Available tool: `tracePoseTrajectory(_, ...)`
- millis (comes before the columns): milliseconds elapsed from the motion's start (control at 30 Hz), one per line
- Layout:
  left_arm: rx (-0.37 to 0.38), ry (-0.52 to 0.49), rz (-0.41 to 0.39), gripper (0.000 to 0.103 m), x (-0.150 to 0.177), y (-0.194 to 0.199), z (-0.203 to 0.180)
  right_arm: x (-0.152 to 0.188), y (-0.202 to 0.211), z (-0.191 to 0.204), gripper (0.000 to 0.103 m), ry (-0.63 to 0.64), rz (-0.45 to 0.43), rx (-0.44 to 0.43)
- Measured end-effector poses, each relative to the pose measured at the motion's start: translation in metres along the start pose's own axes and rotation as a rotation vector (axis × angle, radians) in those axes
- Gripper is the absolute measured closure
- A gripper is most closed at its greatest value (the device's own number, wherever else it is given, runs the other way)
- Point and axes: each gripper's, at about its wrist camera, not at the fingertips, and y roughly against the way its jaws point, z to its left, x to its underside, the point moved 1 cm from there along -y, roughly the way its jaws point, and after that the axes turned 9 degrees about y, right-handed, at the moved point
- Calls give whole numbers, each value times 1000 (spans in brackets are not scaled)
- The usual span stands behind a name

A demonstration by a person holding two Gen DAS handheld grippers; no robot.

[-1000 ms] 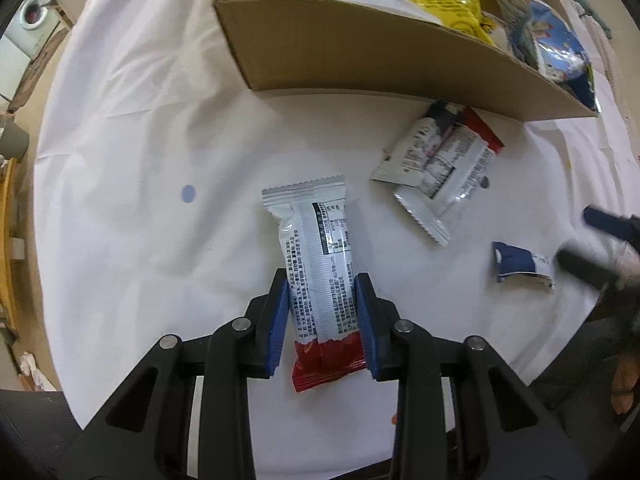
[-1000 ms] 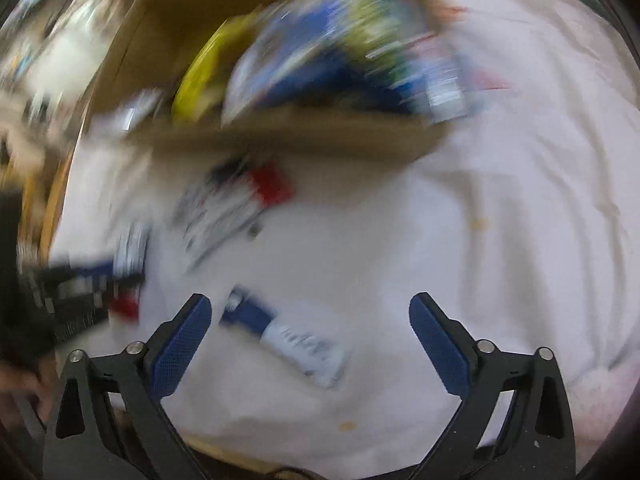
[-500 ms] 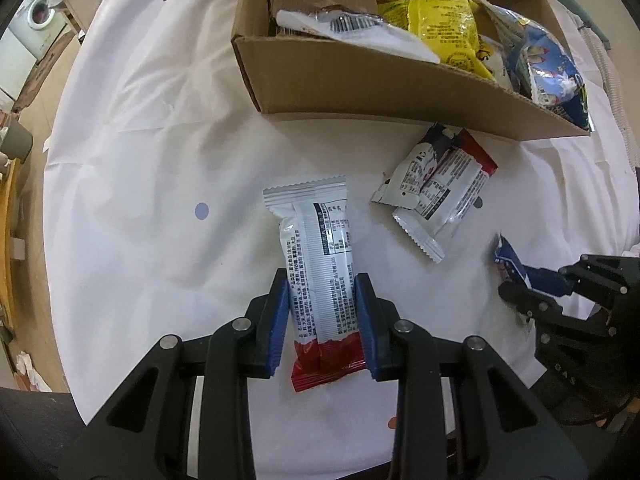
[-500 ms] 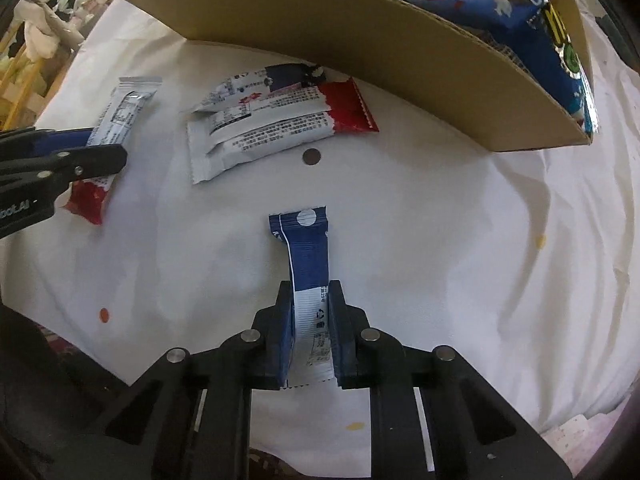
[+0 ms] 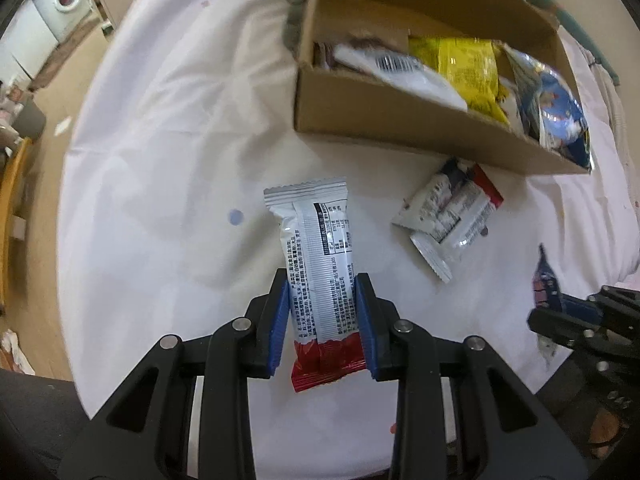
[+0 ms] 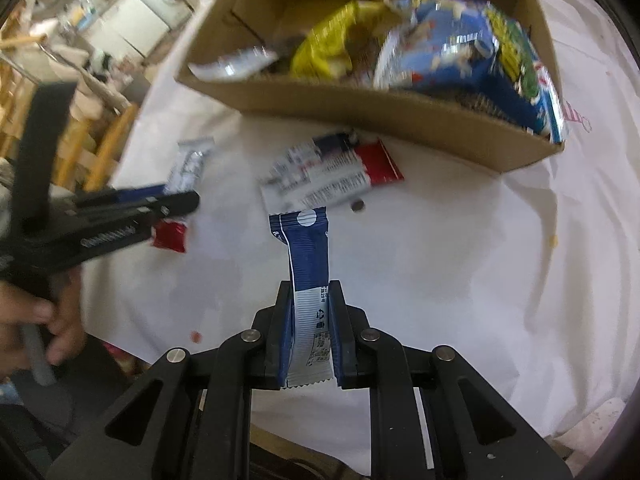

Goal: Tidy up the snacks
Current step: 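Carry both held snacks over the box and lower them inside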

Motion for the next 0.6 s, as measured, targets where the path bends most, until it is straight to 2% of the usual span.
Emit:
tracePoseTrajectory(133,3,-3,-62,75,1,21,5,4,16,-5,86,-13,-85,-45)
tracePoseTrajectory(367,32,-15,-171,75,3,66,7,-16,42,13,86,-42,-259,-98)
tracePoseTrajectory(600,52,-27,-303,75,-25,106,2,-26,81,-4,86,-118,-460,-114)
